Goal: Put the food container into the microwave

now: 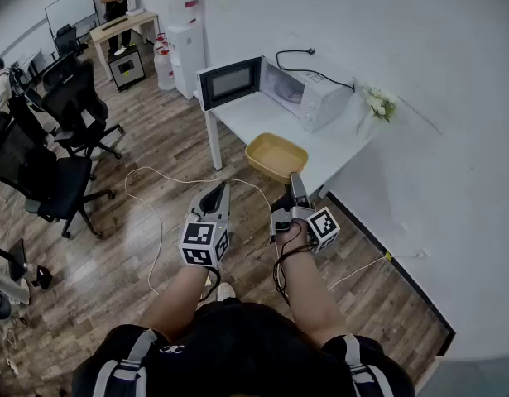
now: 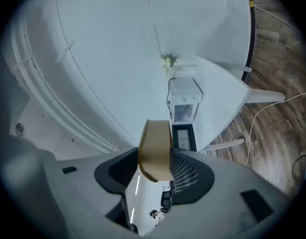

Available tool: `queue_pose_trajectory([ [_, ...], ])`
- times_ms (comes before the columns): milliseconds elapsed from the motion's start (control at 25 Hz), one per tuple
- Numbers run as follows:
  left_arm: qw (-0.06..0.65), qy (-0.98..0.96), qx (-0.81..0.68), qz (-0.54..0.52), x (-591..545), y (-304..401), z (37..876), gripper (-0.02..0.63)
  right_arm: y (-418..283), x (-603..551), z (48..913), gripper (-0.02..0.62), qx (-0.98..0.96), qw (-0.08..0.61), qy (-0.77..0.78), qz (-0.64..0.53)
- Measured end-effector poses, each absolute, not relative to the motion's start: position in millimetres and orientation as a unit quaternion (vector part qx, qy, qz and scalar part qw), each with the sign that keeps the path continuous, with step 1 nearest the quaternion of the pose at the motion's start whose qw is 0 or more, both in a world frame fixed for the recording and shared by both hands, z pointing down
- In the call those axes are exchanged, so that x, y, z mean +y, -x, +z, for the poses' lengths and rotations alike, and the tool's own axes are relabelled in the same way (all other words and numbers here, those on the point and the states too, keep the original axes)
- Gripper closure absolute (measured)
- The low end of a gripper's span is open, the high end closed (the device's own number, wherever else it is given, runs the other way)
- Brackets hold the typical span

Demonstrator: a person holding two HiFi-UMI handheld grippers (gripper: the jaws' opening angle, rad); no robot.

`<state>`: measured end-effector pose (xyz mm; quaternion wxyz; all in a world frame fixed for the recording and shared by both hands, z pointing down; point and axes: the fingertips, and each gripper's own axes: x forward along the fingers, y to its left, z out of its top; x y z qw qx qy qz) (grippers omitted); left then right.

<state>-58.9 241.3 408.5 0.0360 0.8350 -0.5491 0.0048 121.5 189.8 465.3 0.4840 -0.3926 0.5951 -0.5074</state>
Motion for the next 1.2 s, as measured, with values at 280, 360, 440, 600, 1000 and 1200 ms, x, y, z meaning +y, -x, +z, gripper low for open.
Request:
queue_pose_trajectory([
  [280,0.045,-0.833,-0.551,0.010,236.4,54.6,411.6,0.604,-128.0,187.5,465.5,0.393,0.598,0.480,0.398,-0.504],
  [360,0.046,-0.833,-0.551,0.012,234.3,51.9,413.9,0.604,-128.8,185.7,469.2,0.393,0.597,0.477,0.398,-0.508],
  [440,0.049,-0.833,-0.550,0.014,232.1,50.3,417.8,0.604,-127.5,184.3,471.9,0.393,0.599,0.474,0.394,-0.511],
  [600,0.064,-0.832,-0.550,0.015,222.3,53.0,424.7,0.604,-121.9,176.9,467.1,0.391,0.623,0.465,0.389,-0.494],
  [1000,0.089,-0.823,-0.561,0.005,172.5,85.6,433.1,0.604,-108.9,135.2,468.9,0.391,0.611,0.493,0.368,-0.498],
  [1200,0.092,-0.826,-0.556,0.001,141.5,105.3,434.1,0.604,-93.3,104.9,481.1,0.391,0.603,0.488,0.380,-0.503],
])
